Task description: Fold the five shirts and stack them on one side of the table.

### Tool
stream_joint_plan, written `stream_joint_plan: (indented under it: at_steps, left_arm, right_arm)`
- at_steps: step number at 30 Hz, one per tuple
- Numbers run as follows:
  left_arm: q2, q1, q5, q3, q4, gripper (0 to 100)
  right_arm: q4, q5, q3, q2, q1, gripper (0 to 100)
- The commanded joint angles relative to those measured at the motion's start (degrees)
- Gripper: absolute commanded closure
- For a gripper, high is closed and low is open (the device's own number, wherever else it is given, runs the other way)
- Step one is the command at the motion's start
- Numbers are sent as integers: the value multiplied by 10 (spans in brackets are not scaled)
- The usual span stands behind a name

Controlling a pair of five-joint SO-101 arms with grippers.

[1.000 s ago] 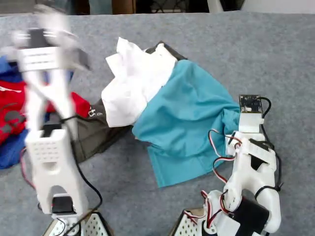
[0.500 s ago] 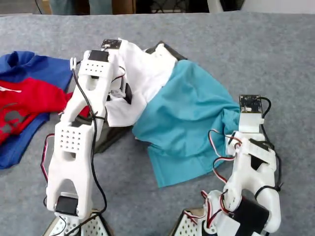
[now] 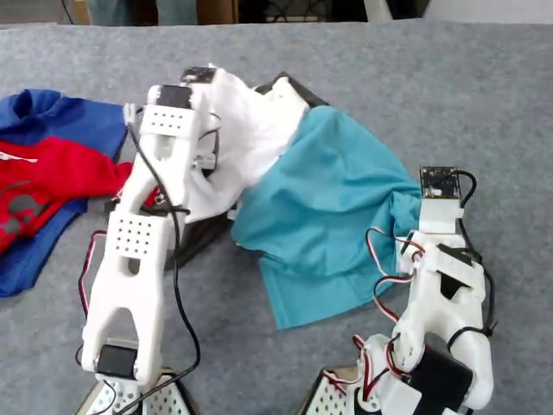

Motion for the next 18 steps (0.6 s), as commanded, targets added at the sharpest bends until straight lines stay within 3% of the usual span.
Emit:
stream_joint_plan:
  at_steps: [1, 7, 15, 18]
  left_arm:
    - [-25, -101, 5, -62, 11, 971]
    - [-116, -182, 5, -131, 11, 971]
    - [-247, -243, 5, -244, 8, 971]
    - [-296, -278, 5, -240, -28, 971]
  right_arm:
    - [-9, 4, 1, -11, -6, 985]
    - [-9, 4, 1, -11, -6, 984]
    - [-9, 4, 1, -11, -6, 984]
    - [-9, 4, 1, -11, -6, 984]
